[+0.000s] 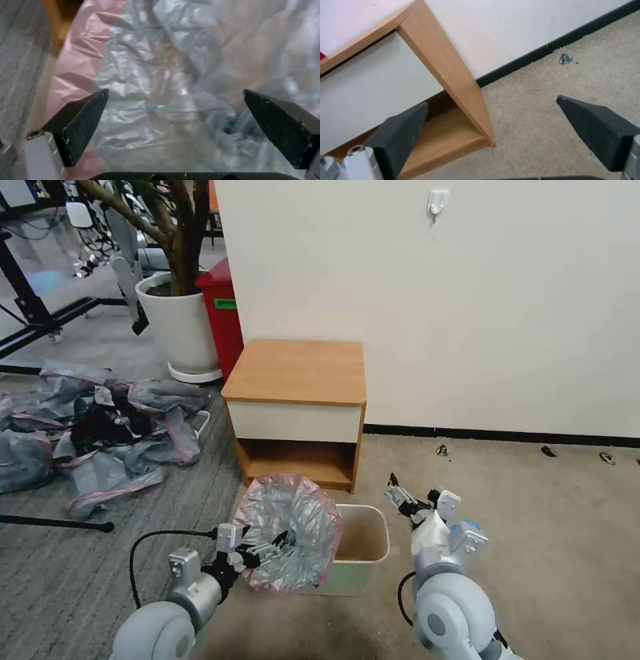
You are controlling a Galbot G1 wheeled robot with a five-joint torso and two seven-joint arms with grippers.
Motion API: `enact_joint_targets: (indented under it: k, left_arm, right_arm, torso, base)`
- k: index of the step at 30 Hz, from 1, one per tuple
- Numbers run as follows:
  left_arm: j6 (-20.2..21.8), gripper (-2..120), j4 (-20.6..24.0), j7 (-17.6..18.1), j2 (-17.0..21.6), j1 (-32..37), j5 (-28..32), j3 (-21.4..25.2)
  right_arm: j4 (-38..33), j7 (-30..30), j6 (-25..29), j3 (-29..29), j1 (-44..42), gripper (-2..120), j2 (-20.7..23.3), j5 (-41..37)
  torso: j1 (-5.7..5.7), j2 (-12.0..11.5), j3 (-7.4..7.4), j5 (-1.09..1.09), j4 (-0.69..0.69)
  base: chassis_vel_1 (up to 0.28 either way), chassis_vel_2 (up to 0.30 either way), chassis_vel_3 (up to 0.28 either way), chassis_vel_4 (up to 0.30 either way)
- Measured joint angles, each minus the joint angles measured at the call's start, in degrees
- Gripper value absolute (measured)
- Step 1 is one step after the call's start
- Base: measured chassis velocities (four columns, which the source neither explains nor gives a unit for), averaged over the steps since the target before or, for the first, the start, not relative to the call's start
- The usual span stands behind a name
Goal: Pick up the garbage bag from the table and place it over the trash can.
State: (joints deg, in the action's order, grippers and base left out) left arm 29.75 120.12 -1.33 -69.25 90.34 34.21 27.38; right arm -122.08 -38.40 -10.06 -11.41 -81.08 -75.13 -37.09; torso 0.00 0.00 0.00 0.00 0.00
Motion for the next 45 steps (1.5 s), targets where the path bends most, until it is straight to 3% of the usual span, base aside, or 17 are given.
enact_joint_targets:
  k: [2,8,16,34,45]
  left_arm:
    - [1.97,100,-0.02,3.52,0.21,-1.25,2.12,-0.85]
    - [3.98,100,-0.21,5.50,0.97,-2.65,3.76,-1.81]
    - [6.60,94,-0.92,12.34,1.88,-5.87,7.48,-3.95]
    - [9.94,75,-2.32,17.23,2.27,-9.93,10.65,-7.53]
    - [12.45,73,-3.28,23.74,3.47,-13.51,19.45,-9.50]
  right_arm:
    - [0.19,0.00,0.09,0.00,0.00,99,-0.10,0.00]
    - [0.52,0.00,0.26,-0.06,0.00,99,-0.22,0.03]
    - [1.26,0.00,0.62,-0.38,0.00,96,-0.39,0.11]
    - [2.41,0.14,1.27,-1.08,-0.09,90,-0.60,0.23]
    - [3.73,0.37,1.93,-1.21,-0.21,87,-0.96,0.54]
  torso:
    - [0.00,0.00,0.00,0.00,0.00]
    - [0.00,0.00,0.00,0.00,0.00]
    - [0.00,0.00,0.00,0.00,0.00]
    - [0.00,0.00,0.00,0.00,0.00]
    - [0.00,0.00,0.00,0.00,0.00]
  base:
    - [0.000,0.000,0.000,0.000]
    - [0.000,0.000,0.000,0.000]
    - [0.000,0.000,0.000,0.000]
    - [0.000,0.000,0.000,0.000]
    - [0.000,0.000,0.000,0.000]
